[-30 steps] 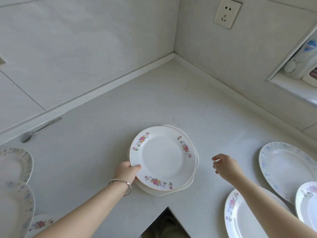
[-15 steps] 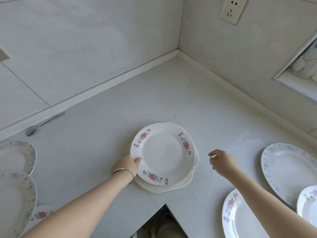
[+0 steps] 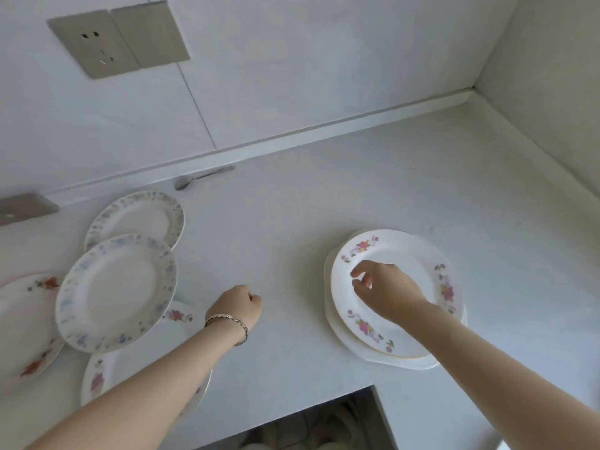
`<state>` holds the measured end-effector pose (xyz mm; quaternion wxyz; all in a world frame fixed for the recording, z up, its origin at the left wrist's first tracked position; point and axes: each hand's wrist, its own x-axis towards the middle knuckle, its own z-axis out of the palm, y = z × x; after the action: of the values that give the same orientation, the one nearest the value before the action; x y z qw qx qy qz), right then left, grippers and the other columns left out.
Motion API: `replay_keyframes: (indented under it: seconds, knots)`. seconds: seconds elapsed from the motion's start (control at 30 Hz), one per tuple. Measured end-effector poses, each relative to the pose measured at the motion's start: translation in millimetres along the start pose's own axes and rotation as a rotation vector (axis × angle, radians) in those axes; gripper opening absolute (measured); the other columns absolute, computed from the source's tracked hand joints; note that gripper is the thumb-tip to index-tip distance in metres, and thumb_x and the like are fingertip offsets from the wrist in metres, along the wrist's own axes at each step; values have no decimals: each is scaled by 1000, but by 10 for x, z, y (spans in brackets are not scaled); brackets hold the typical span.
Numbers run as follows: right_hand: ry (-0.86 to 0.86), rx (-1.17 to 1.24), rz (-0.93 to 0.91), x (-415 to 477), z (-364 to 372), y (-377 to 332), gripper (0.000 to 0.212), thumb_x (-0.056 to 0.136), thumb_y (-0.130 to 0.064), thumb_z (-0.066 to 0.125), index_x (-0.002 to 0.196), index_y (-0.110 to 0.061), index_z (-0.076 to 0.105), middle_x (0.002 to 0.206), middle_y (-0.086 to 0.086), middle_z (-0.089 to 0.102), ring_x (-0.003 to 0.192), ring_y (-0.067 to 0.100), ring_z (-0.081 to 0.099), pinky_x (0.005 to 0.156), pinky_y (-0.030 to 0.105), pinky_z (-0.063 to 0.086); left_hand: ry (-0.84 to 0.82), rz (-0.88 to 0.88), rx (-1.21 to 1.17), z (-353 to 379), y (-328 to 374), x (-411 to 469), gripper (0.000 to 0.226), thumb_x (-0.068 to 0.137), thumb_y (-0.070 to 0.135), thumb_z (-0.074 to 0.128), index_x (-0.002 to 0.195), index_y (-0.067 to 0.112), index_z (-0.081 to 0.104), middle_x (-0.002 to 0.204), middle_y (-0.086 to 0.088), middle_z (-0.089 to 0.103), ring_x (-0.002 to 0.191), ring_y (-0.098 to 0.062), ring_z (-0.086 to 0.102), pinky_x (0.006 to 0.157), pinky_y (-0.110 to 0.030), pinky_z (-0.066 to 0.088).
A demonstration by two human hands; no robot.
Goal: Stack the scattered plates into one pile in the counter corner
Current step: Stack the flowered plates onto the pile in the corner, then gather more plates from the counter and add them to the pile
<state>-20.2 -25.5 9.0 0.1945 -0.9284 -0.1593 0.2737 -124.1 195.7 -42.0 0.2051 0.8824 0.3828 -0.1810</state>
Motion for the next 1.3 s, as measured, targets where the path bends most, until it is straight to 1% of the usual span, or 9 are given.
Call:
replay_keyframes:
  seconds: [0.23, 0.4, 0.5, 0.57, 0.67, 0.8, 1.0, 1.13, 1.3]
  knots:
    - [-110, -85, -160, 202, 593, -1123, 28, 92, -27, 43, 114, -25, 59, 113, -1, 66, 104, 22, 61, 86, 28, 47, 141, -243, -222, -520, -1225, 86, 21, 91, 19, 38, 91, 6, 55, 91, -14, 62, 82, -30, 55, 73, -34, 43]
    - [-121, -132, -108, 296, 1065, -1692, 27, 90, -28, 44, 111, -28, 61, 112, -1, 67, 101, 21, 62, 82, 28, 46, 319, -421, -374, -853, -1979, 210, 50, 90, 23, 52, 131, -4, 41, 137, -26, 40, 127, -39, 39, 99, -44, 38]
    - [-115, -149, -58, 329, 1287, -1894, 26, 90, -26, 44, 108, -28, 62, 110, -2, 67, 100, 20, 63, 83, 27, 47, 210, -733, -637, -874, -2381, 483, 55, 83, 23, 60, 125, -8, 44, 129, -28, 49, 120, -40, 49, 96, -44, 41]
    - [-107, -149, -16, 335, 1391, -1967, 26, 90, -26, 44, 108, -28, 62, 109, -3, 66, 100, 19, 62, 80, 25, 45, 144, -869, -1039, -887, -2587, 621, 35, 75, 16, 60, 103, -6, 54, 98, -23, 62, 88, -35, 62, 80, -40, 50]
    - [-101, -138, 38, 330, 1513, -2011, 25, 90, -26, 44, 106, -29, 63, 108, -4, 66, 100, 18, 61, 77, 24, 44, 67, -849, -1384, -928, -2732, 728, 10, 83, 1, 53, 74, -1, 51, 71, -16, 54, 57, -23, 51, 58, -33, 47]
    - [-99, -135, 102, 293, 1593, -2012, 25, 89, -25, 44, 105, -29, 63, 105, -5, 65, 96, 18, 61, 75, 24, 43, 110, -719, -1413, -983, -2760, 744, 12, 91, 10, 52, 87, -1, 52, 66, -11, 51, 47, -21, 55, 64, -36, 48]
    - [-77, -112, 126, 243, 1576, -1943, 29, 91, -19, 41, 108, -27, 63, 102, -5, 62, 88, 16, 57, 72, 25, 44, 103, -590, -1475, -1128, -2655, 687, 6, 96, 6, 47, 93, 3, 51, 92, -13, 56, 88, -27, 54, 88, -43, 49]
    - [21, -49, 135, 201, 1423, -1798, 26, 90, -18, 45, 105, -24, 65, 93, -6, 63, 84, 19, 58, 71, 26, 47, 209, -429, -1322, -1111, -2570, 553, 29, 93, 4, 47, 65, 7, 51, 69, -8, 56, 69, -24, 57, 48, -22, 55]
    - [142, 37, 141, 94, 1065, -1362, 25, 90, -17, 47, 107, -18, 65, 87, -2, 65, 81, 23, 61, 70, 30, 49, 174, -187, -1285, -1142, -2072, 340, 29, 91, 9, 51, 62, 8, 47, 71, -12, 50, 73, -21, 51, 68, -33, 46]
